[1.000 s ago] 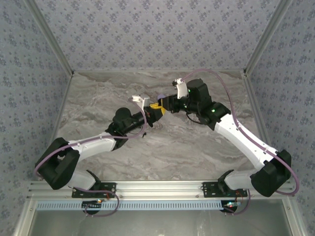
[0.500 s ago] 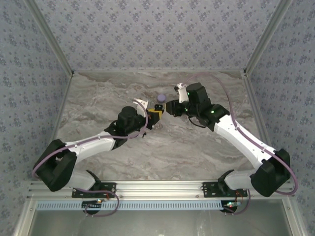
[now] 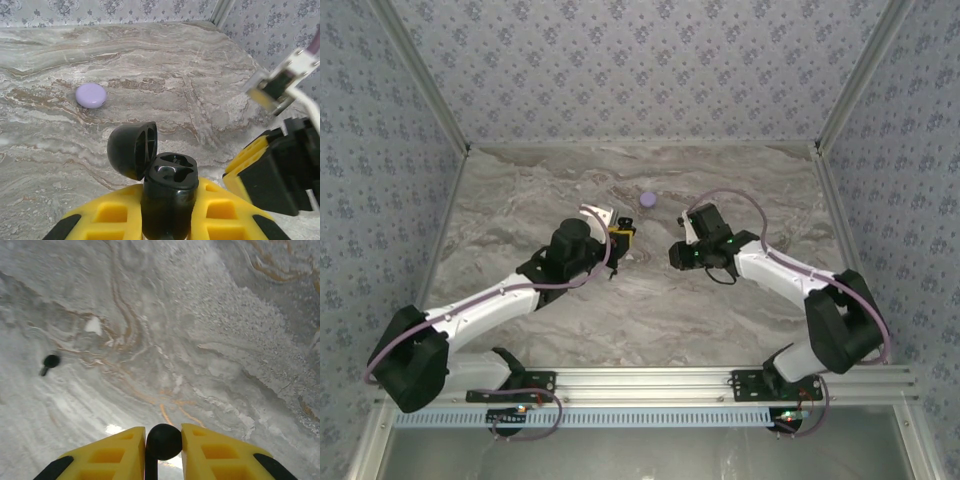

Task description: Insert wireless bluetooth earbuds into charging case

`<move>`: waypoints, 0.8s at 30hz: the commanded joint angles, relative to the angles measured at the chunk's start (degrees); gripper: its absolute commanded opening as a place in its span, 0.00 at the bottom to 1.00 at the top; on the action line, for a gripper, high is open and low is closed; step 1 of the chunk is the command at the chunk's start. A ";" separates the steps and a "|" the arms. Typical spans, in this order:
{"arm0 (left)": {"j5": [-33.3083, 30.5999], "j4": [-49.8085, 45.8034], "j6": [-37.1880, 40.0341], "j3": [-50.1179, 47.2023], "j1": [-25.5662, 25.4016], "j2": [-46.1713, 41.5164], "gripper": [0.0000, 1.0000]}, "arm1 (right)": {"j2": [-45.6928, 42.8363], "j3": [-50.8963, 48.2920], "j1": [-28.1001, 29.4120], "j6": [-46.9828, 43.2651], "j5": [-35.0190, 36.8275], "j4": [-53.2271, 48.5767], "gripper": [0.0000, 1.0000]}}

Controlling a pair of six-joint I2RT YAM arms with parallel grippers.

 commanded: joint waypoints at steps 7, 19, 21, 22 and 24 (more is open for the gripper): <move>-1.30 -1.82 1.44 1.53 -0.30 -2.05 0.17 | 8.86 -0.67 -0.19 1.85 4.24 6.12 0.25; -1.52 -1.57 1.80 1.31 -0.32 -2.29 0.18 | 12.78 -0.01 0.50 1.29 7.04 3.15 0.31; -1.50 -1.63 1.85 1.34 -0.32 -2.23 0.17 | 12.78 0.84 0.63 1.18 7.51 1.03 0.36; -1.52 -1.57 1.89 1.33 -0.24 -2.28 0.17 | 12.97 1.61 0.65 0.96 7.49 -0.63 0.40; -1.50 -1.57 1.80 1.34 -0.26 -2.25 0.17 | 13.37 3.50 0.60 0.54 7.37 -4.06 0.44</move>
